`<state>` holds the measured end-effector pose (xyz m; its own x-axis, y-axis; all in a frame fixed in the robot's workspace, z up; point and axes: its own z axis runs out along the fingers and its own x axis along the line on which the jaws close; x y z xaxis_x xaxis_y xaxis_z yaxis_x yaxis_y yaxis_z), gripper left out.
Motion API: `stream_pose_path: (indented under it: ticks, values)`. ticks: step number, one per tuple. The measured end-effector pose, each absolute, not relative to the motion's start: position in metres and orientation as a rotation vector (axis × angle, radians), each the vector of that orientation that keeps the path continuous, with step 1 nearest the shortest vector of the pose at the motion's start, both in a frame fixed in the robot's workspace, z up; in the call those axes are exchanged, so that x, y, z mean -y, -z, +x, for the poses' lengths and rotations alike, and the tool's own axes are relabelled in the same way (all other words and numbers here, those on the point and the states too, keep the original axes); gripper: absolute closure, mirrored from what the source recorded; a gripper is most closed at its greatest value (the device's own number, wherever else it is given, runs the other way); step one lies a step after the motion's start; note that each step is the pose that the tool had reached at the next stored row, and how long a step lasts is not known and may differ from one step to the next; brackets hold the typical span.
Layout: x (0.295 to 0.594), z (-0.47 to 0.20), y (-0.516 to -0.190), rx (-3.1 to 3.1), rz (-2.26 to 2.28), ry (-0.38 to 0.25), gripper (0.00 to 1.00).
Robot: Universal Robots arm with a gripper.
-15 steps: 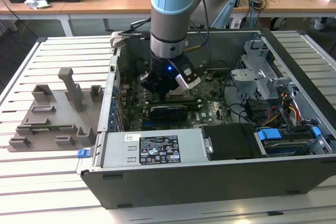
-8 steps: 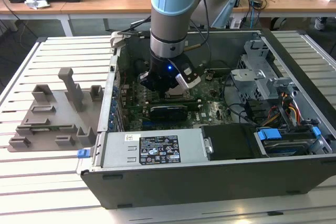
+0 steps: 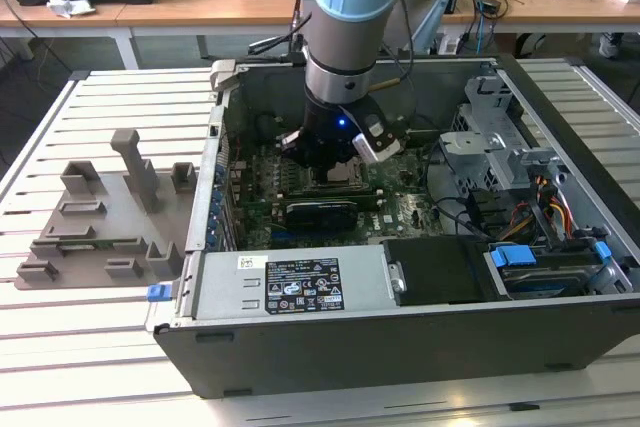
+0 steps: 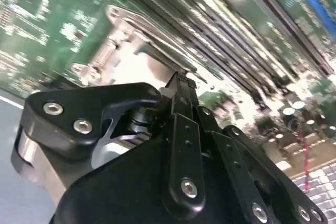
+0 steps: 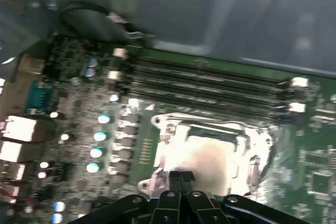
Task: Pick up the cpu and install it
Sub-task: 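Install the second cpu locking lever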
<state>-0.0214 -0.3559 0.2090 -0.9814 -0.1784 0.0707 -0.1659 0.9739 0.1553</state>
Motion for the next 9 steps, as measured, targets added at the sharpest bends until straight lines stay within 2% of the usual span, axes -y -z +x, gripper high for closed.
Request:
stream_pose_path:
  ticks: [3,7,8,9]
  values:
    - [0.347,-0.003,-0.208,3.029,0.263,0.2,0.89]
    - [0.333,0.003,-0.209,3.029,0.257,0.106,0.89]
    - [0.328,0.003,-0.212,3.027,0.253,0.033,0.89]
    - [0.327,0.003,-0.216,3.026,0.252,0.009,0.89]
